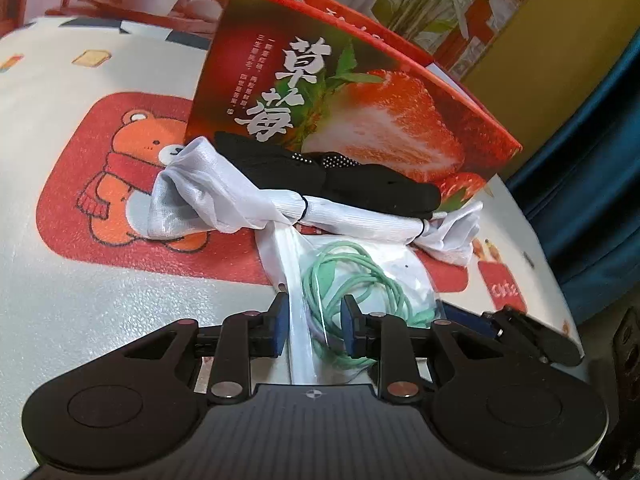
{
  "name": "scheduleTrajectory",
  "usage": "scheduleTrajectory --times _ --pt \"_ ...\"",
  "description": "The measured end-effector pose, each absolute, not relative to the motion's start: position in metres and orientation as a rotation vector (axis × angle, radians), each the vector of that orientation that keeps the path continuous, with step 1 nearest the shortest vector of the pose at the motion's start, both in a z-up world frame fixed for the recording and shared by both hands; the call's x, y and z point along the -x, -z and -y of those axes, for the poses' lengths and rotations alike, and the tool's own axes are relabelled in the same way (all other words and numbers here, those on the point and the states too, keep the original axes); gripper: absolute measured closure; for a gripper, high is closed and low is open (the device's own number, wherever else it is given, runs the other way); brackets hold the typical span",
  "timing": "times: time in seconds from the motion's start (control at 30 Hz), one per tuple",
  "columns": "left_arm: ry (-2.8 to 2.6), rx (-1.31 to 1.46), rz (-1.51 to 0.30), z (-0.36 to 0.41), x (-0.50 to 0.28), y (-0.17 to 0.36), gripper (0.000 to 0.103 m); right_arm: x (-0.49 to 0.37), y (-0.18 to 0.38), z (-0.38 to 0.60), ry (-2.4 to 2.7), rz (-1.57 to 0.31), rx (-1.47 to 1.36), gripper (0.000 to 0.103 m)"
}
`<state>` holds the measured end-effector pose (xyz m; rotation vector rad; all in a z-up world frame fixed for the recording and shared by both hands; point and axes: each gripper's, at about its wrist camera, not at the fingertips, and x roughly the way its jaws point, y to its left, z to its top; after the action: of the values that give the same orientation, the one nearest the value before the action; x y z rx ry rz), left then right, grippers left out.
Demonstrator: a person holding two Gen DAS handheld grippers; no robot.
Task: Organize soft objects
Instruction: 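Close both grippers on the clear bag of green cables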
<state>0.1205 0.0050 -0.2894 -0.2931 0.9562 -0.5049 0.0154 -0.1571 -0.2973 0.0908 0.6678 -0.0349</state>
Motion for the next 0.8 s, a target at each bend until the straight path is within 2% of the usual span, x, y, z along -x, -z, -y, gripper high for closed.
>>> scheduleTrajectory --times 0.1,0.5,0.8 --pt "0.527 0.36 -0.952 -0.007 -0.12 0.289 0.075 -0.015 0.297 0.156 0.036 -0.663 -0.097 0.029" --pt "0.524 0.31 -0.928 -0.006 -0.115 0.283 0.076 -0.01 0.29 0.155 0.036 -0.626 -0.104 0.035" --pt "0.538 0.313 -0.884 -0.01 -0.107 0.267 0.076 -0.005 0.28 0.154 0.039 -0.594 -0.098 0.035"
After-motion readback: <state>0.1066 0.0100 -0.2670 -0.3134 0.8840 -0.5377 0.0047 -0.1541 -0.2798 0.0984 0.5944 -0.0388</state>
